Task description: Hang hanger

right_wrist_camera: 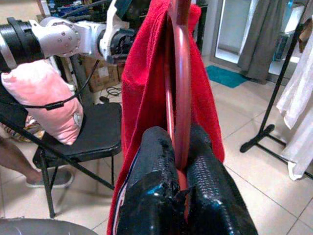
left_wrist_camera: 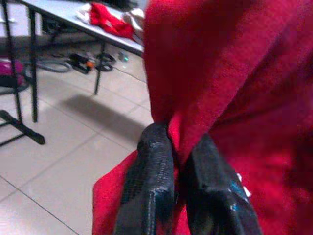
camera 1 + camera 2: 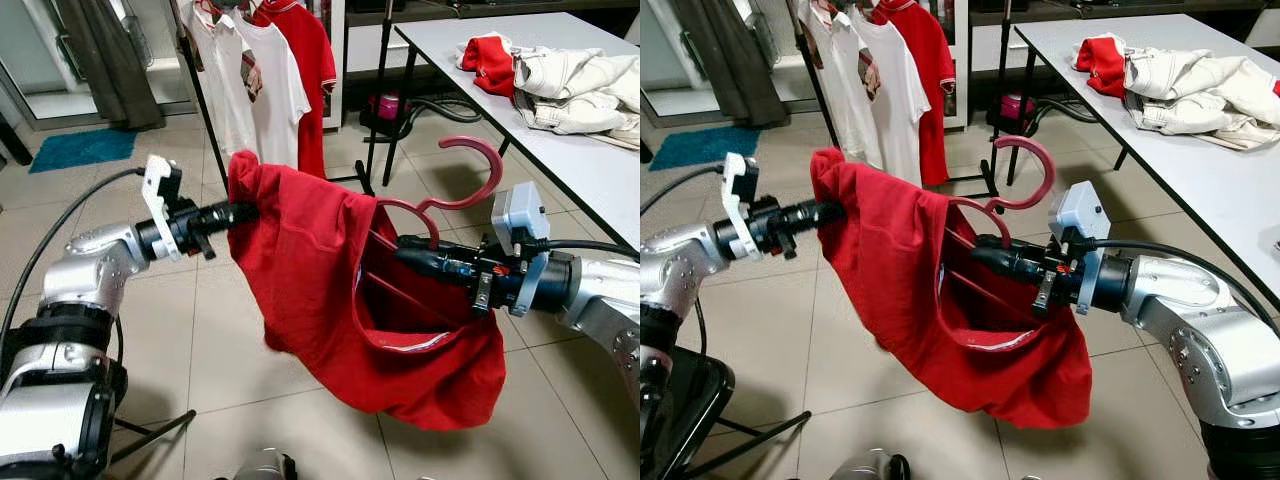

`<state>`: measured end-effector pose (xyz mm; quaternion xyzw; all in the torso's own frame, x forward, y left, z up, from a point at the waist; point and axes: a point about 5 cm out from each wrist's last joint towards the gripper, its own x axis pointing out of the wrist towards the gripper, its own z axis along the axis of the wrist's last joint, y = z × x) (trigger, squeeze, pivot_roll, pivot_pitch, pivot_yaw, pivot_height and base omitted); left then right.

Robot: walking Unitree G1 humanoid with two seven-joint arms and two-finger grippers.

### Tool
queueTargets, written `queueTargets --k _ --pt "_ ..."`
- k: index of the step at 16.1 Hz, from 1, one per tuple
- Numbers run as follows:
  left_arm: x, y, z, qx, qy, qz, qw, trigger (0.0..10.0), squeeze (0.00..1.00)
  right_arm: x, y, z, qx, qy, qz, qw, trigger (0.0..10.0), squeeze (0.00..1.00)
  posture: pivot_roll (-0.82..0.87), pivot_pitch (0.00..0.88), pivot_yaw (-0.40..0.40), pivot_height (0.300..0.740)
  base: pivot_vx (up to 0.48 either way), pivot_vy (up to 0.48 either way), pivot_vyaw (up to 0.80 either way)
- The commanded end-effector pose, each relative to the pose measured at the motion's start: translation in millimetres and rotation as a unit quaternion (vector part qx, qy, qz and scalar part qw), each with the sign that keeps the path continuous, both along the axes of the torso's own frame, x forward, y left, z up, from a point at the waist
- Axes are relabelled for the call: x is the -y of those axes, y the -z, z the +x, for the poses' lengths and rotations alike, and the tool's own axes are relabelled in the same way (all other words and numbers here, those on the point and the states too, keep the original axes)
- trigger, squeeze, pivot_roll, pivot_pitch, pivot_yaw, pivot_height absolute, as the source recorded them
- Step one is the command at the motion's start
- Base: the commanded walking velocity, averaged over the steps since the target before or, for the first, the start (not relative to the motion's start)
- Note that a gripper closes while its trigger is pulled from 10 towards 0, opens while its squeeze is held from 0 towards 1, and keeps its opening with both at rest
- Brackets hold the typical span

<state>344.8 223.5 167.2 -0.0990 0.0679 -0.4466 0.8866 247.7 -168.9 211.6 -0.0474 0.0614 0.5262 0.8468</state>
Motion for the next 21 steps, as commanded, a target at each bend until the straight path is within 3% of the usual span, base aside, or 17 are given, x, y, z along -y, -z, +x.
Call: queueTargets --k 1,4,7,8,10,13,16,17,18,19,20,21 --pt "-4.9 -5.8 4.8 0.013 -0.031 0.0 0.999 0.0 0.0 -0.1 -6.4 -1.6 0.011 -0.006 0.004 1.0 10.0 0.0 0.03 0.019 0.072 0.74 0.0 0.0 0.0" --pt "-9.0 -6.2 8.4 0.017 -0.066 -0.005 0.998 0.0 0.0 -0.5 -5.8 -1.9 0.01 -0.006 0.003 1.0 10.0 0.0 0.03 0.02 0.072 0.74 0.0 0.0 0.0" --pt "-15.0 -10.6 13.4 0.022 -0.113 -0.036 0.993 0.0 0.0 -0.4 -5.1 -2.0 0.009 -0.004 0.001 1.0 10.0 0.0 0.03 0.021 0.074 0.74 0.0 0.0 0.0" --pt "-24.3 -13.6 16.7 0.023 -0.167 -0.071 0.983 0.0 0.0 0.1 -4.9 -2.1 0.008 -0.003 0.0 1.0 10.0 0.0 0.03 0.021 0.074 0.74 0.0 0.0 0.0" --pt "-34.7 -13.5 18.8 0.021 -0.227 -0.092 0.969 0.0 0.0 0.5 -4.4 -2.6 0.006 -0.002 0.0 1.0 10.0 0.0 0.03 0.023 0.074 0.74 0.0 0.0 0.0" --pt "-42.1 -6.3 19.2 0.009 -0.28 -0.081 0.957 0.0 0.0 0.3 -2.7 -3.1 0.002 -0.004 -0.005 1.0 10.0 0.0 0.04 0.025 0.072 0.74 0.0 0.0 0.0" --pt "-42.4 2.6 19.8 -0.001 -0.318 -0.04 0.947 0.0 0.0 -0.3 -1.1 -2.3 -0.001 -0.005 -0.01 1.0 10.0 0.0 0.04 0.025 0.07 0.74 0.0 0.0 0.0" --pt "-37.4 3.2 19.6 0.005 -0.301 -0.03 0.953 0.0 0.0 -0.3 -0.6 -1.8 -0.002 -0.003 -0.012 1.0 10.0 0.0 0.04 0.025 0.07 0.74 0.0 0.0 0.0" --pt "-24.7 -1.1 16.5 0.025 -0.236 -0.046 0.97 2.3 0.0 -0.3 -0.4 -1.7 -0.002 -0.002 -0.013 1.0 10.0 0.0 0.04 0.025 0.07 0.74 0.0 0.0 0.0" --pt "-16.9 -4.4 13.9 0.028 -0.194 -0.069 0.978 10.0 0.0 -0.1 -0.2 -1.6 -0.003 -0.002 -0.014 1.0 10.0 0.0 0.04 0.025 0.07 0.74 0.0 0.0 0.0" --pt "-5.3 -9.2 6.3 0.047 -0.121 -0.075 0.989 10.0 0.0 0.3 0.4 -1.2 -0.003 0.0 -0.018 1.0 10.0 0.0 0.04 0.025 0.07 0.74 0.0 0.0 0.0" --pt "-0.3 -10.2 1.2 0.055 -0.083 -0.062 0.993 10.0 1.0 0.5 0.8 -1.1 -0.004 0.001 -0.019 1.0 10.0 0.0 0.03 0.021 0.071 0.74 0.0 0.0 0.0"
